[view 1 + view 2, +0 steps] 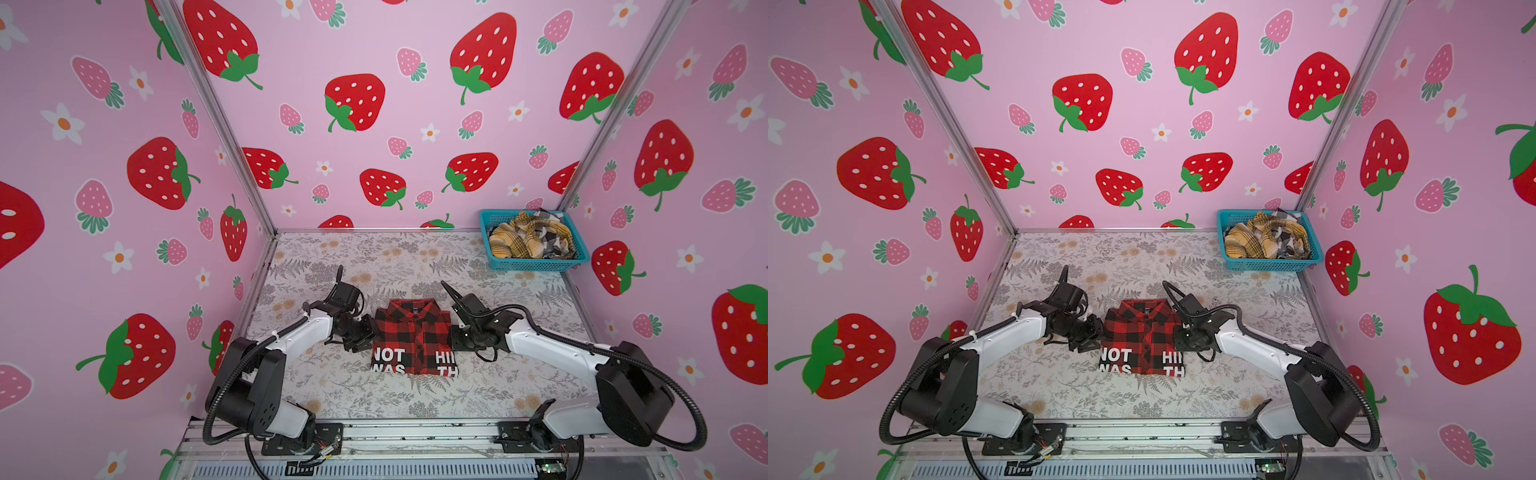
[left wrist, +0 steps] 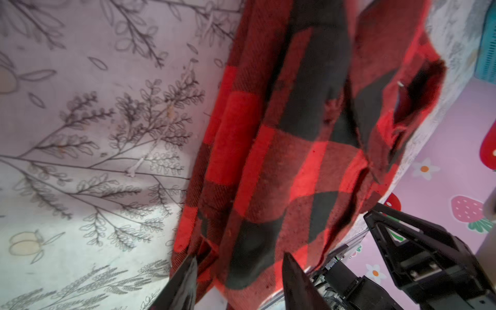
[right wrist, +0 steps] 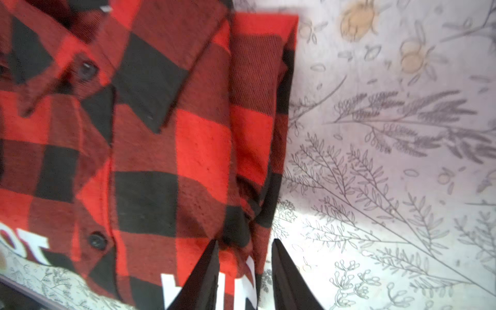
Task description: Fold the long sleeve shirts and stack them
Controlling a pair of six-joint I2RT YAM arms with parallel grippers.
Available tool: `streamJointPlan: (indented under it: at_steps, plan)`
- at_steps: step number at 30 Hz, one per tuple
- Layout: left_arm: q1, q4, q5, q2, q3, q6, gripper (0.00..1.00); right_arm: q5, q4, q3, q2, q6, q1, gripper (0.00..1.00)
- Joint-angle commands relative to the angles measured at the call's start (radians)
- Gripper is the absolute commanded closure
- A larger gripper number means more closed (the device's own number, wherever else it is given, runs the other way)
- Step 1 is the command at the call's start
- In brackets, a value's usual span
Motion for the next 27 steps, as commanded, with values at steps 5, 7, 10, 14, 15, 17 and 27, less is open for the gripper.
streamJointPlan:
  at_steps: [5,7,10,14,15,17,27]
  plan:
    - [-0.017,-0.01,0.046,-0.001,-0.031,-0.003,0.49,0.04,-0.049,0.1,0.063,-0.051,-0.013,0.6]
    - [-0.016,0.018,0.059,0.032,-0.031,-0.007,0.5,0.028,-0.036,0.103,0.086,-0.056,-0.014,0.6]
    - [-0.029,0.096,0.109,0.088,-0.027,-0.037,0.59,0.007,-0.002,0.076,0.11,-0.05,-0.015,0.71]
    - [-0.046,0.062,0.032,0.164,0.008,-0.025,0.8,0.047,0.014,0.018,0.127,-0.034,-0.03,0.84]
    - [-0.045,0.043,0.006,0.19,0.013,-0.019,0.82,0.046,0.029,-0.002,0.129,-0.032,-0.04,0.85]
    - [-0.049,0.018,-0.035,0.218,0.012,-0.007,0.8,0.036,0.051,-0.037,0.135,-0.031,-0.057,0.86]
    - [-0.053,-0.29,-0.162,-0.061,0.168,0.058,0.46,0.059,-0.057,0.054,0.032,-0.071,-0.031,0.84]
